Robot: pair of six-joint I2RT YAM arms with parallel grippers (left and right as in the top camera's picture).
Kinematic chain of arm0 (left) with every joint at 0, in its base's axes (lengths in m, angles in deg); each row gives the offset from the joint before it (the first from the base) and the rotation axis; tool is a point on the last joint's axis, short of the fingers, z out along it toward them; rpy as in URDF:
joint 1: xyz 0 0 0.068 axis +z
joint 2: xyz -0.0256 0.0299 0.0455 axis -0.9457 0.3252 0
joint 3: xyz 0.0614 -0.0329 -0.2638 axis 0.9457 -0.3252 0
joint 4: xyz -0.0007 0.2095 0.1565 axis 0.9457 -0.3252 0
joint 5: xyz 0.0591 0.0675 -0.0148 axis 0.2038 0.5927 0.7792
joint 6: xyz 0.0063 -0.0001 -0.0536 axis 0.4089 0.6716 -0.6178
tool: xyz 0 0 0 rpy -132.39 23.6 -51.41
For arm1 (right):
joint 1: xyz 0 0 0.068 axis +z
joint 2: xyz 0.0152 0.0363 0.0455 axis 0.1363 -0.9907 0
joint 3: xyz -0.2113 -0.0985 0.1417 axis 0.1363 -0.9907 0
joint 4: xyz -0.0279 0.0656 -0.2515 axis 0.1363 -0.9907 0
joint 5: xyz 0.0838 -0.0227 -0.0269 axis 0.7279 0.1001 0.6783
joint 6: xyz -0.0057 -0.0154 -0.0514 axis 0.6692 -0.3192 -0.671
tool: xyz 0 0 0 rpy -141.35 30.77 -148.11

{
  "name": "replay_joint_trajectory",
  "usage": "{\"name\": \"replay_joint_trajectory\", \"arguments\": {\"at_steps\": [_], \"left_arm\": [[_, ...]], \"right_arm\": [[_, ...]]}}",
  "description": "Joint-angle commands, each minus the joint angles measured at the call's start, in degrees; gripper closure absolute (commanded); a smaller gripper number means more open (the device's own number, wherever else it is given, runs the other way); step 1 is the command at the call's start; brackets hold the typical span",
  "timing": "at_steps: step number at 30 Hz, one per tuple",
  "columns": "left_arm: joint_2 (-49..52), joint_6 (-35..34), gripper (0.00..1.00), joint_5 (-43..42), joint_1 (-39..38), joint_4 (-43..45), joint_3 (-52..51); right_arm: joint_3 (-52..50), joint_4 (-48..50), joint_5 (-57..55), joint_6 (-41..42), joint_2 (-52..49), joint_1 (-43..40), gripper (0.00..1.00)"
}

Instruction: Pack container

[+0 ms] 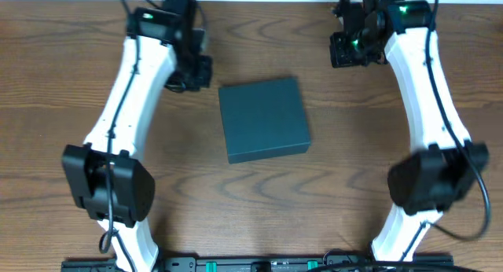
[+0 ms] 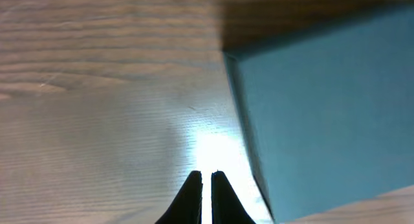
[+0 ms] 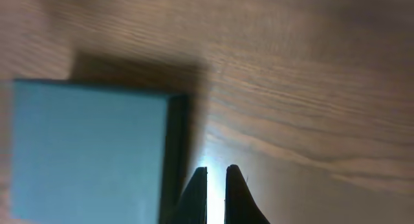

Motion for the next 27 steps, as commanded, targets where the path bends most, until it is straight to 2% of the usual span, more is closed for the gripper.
{"name": "replay_joint_trajectory", "arguments": {"at_steps": [1,8,14,20,27], "left_arm": [[-0.15,0.13,0.94,3.39,-4.70,-0.15,0.20],[-1.51,-3.61,0.94,6.36,-10.08,-0.26,0.20],[-3.45,-5.11,0.94,8.37,-11.43,-0.31,0.20],[-3.48,-5.05,0.95,8.50,-11.41,0.70,-0.33],[-3.34,-4.61,0.94,8.48,-11.41,5.11,-3.06]], "right_arm": [[0.31,-2.34,-4.24,0.39,3.26,1.88,0.98],[0.17,-9.40,-4.24,3.78,6.88,5.38,0.98],[-3.17,-9.84,-4.63,4.87,7.91,9.66,0.98],[-13.55,-2.69,-5.46,5.46,8.68,13.38,0.99],[-25.49,6.56,-5.22,5.46,8.68,13.66,0.98]]}}
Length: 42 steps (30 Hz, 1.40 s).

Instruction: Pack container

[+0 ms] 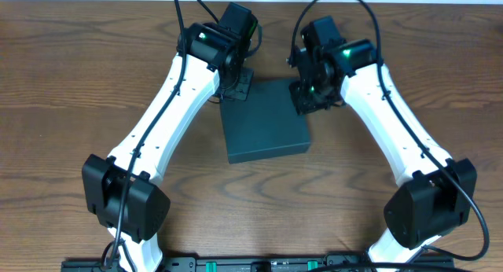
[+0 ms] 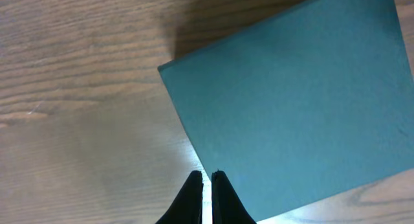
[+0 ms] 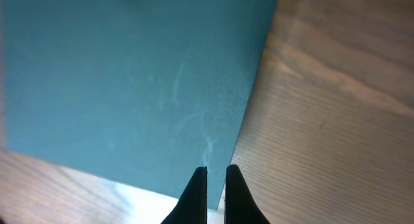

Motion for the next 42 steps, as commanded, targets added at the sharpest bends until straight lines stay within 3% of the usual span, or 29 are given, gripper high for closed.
{"name": "replay_joint_trajectory", "arguments": {"at_steps": [1,25,42], "left_arm": [[-1.14,-0.04,0.94,1.11,-0.04,1.20,-2.58],[-1.14,-0.07,0.94,1.09,-0.02,16.44,-22.21],[-1.14,-0.11,0.95,1.05,-0.02,19.17,-27.85]], "right_arm": [[-4.46,2.58,-0.42,0.61,0.85,0.24,0.98],[-13.97,7.34,-0.46,0.63,0.85,0.28,0.98],[-14.19,7.82,-0.50,0.61,0.76,0.28,0.99]]}}
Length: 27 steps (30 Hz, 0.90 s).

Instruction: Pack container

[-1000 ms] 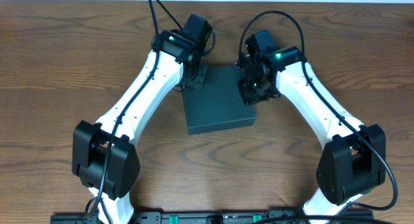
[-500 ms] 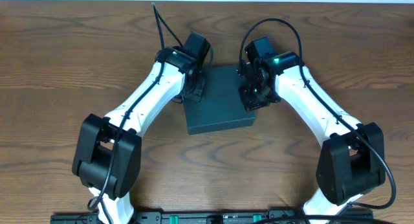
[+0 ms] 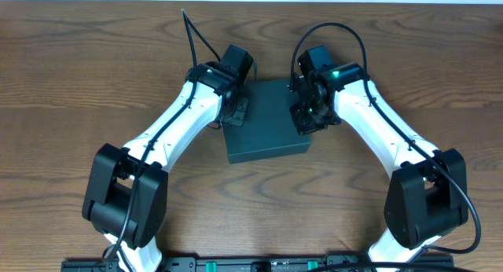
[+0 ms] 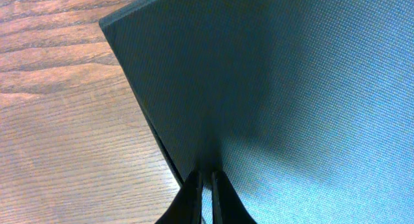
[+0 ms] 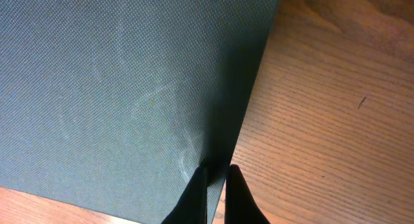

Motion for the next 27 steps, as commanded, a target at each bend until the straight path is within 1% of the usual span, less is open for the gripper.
{"name": "replay_joint_trajectory", "arguments": {"at_steps": [1,5,7,8,9,10,11,12,13,14,15,16,17,18,19,23,25,27], "left_arm": [[1.09,-0.11,0.94,0.87,-0.02,-0.92,-2.29],[0.46,0.44,0.94,0.98,0.00,-1.07,-1.27],[-0.37,1.73,0.91,1.77,0.28,-1.07,0.09],[-0.92,1.68,0.87,3.10,0.63,-1.07,0.70],[-1.75,1.66,0.69,4.72,1.38,-0.98,1.36],[-2.43,1.66,0.55,5.42,2.03,-0.83,1.64],[-3.41,1.68,0.48,5.90,3.28,-0.61,2.01],[-4.42,1.68,0.45,5.86,4.85,-0.39,2.27],[-5.33,1.68,0.42,5.84,6.34,-0.24,2.45],[-6.36,1.68,0.37,5.86,8.33,-0.09,2.51],[-7.19,1.68,0.34,5.84,10.12,0.04,2.51],[-8.02,1.79,0.30,5.84,12.31,0.11,2.51],[-8.61,2.78,0.20,5.84,14.45,0.15,2.51],[-8.94,3.78,0.11,5.86,16.13,0.04,2.51],[-9.29,4.63,0.01,5.86,17.90,-0.35,2.51],[-10.62,5.31,0.01,7.72,22.03,-3.82,2.47],[-12.02,5.05,0.01,10.71,22.23,-5.05,2.19],[-14.51,4.55,0.01,11.45,21.81,-5.09,1.22]], "right_arm": [[-0.74,0.59,0.09,0.61,0.79,0.26,0.99],[-0.44,4.52,-0.28,0.42,1.16,-0.37,0.94],[0.70,7.02,-1.68,0.35,1.33,-1.64,0.92],[1.57,8.04,-2.95,0.35,1.36,-2.60,0.92],[2.78,9.16,-4.11,0.35,1.33,-3.91,0.87],[3.54,9.79,-4.50,0.33,1.36,-4.83,0.81],[4.63,10.71,-4.63,-0.09,1.36,-6.34,0.69],[5.75,11.61,-4.61,-0.85,1.36,-8.00,0.59],[6.73,12.26,-4.63,-1.84,1.36,-9.51,0.53],[7.82,13.27,-4.63,-3.15,1.33,-11.61,0.43],[8.61,14.08,-4.63,-3.93,1.33,-13.49,0.30],[9.22,14.62,-4.63,-4.66,1.33,-15.08,0.20],[9.90,15.10,-4.70,-5.75,1.33,-16.96,0.09],[10.38,15.47,-5.16,-6.27,1.33,-18.64,0.03],[10.84,15.74,-5.70,-6.27,1.33,-20.55,0.01],[11.56,12.72,-5.70,-2.91,2.29,-26.93,0.01],[11.50,10.29,-5.70,-1.03,3.13,-29.22,0.01],[11.06,8.57,-5.73,-0.85,4.46,-30.95,0.01]]}}
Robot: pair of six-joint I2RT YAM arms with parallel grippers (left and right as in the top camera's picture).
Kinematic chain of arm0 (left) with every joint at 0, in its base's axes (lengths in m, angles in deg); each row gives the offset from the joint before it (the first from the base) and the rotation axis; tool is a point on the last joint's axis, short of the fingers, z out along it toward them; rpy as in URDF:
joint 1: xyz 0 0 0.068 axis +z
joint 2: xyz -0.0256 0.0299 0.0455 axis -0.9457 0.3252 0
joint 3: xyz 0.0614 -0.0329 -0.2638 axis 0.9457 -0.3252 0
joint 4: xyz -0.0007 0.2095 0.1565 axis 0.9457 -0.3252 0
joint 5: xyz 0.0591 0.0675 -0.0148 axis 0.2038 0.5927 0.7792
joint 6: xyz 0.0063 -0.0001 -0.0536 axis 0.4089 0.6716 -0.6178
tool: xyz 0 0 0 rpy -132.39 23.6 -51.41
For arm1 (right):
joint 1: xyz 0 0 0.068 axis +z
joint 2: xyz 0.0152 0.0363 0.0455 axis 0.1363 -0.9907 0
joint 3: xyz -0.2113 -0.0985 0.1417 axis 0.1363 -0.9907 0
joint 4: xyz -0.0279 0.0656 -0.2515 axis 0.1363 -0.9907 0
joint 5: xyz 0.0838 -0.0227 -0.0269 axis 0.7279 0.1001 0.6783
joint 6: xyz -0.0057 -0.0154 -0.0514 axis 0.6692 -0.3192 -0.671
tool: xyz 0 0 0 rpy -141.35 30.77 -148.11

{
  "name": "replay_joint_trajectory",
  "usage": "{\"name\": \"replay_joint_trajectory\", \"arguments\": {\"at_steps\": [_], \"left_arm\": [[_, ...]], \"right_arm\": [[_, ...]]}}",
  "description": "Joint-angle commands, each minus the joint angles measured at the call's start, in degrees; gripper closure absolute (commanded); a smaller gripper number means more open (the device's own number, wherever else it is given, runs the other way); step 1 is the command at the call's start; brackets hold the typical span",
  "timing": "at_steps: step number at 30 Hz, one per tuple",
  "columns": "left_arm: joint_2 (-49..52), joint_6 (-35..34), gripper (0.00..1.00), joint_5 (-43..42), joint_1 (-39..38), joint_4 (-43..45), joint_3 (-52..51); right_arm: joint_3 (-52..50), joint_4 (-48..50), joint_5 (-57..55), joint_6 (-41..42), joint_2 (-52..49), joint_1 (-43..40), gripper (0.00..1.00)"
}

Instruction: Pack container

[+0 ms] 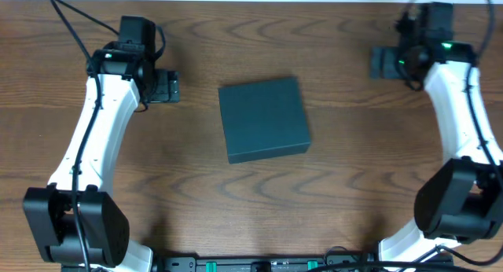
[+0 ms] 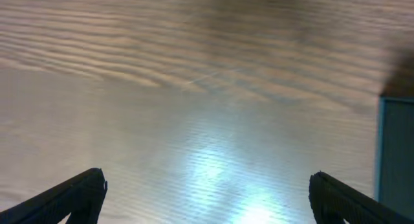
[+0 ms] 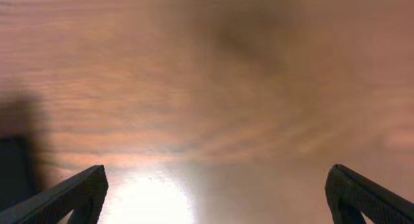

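A closed dark teal box (image 1: pixel 262 119) lies flat in the middle of the wooden table (image 1: pixel 251 201). My left gripper (image 1: pixel 167 86) hangs well to the left of it, jaws wide open over bare wood (image 2: pixel 207 185); only the box's edge (image 2: pixel 396 159) shows at the right of the left wrist view. My right gripper (image 1: pixel 380 62) is far to the box's upper right, also wide open over bare wood (image 3: pixel 217 191), with a dark corner of the box (image 3: pixel 13 169) at the left of its view.
Both white arms reach in from the front edge of the table, one on each side of the box. Black cables loop above each wrist near the table's far edge.
Both grippers were shut with their tips on the box lid's left and right edges. Now both are open and pulled away, left arm to the far left, right arm to the far right.
Both grippers were first shut and off the box at its upper left and upper right. They then stood over the lid's far corners, then pressed on its two side edges. Now they are withdrawn and open, the box lying where it was.
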Motion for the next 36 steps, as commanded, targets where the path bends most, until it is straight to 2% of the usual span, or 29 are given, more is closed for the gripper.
{"name": "replay_joint_trajectory", "arguments": {"at_steps": [1,7,17,22,27,36], "left_arm": [[-5.03,0.02,0.01,3.43,-0.98,-0.15,-1.14],[-17.84,-3.21,0.02,3.69,-3.19,2.27,-9.57],[-45.46,-3.23,0.01,5.07,-7.54,11.52,-33.07],[-58.42,-3.45,0.01,6.71,-8.15,11.65,-39.54],[-64.65,-3.41,0.01,6.71,-8.13,11.21,-40.19],[-64.83,-3.43,0.01,6.69,-8.15,10.58,-40.19]], "right_arm": [[-0.26,-1.09,-0.20,1.90,4.57,-1.86,0.01],[-12.13,2.93,-0.02,2.10,17.90,-2.05,0.01],[-43.67,12.37,0.04,2.05,48.54,1.77,0.01],[-51.47,12.98,-0.24,2.08,61.24,4.22,0.01],[-53.79,10.95,-0.17,2.10,66.29,4.39,0.01],[-53.79,6.40,-0.17,2.10,65.85,4.39,0.01]]}}
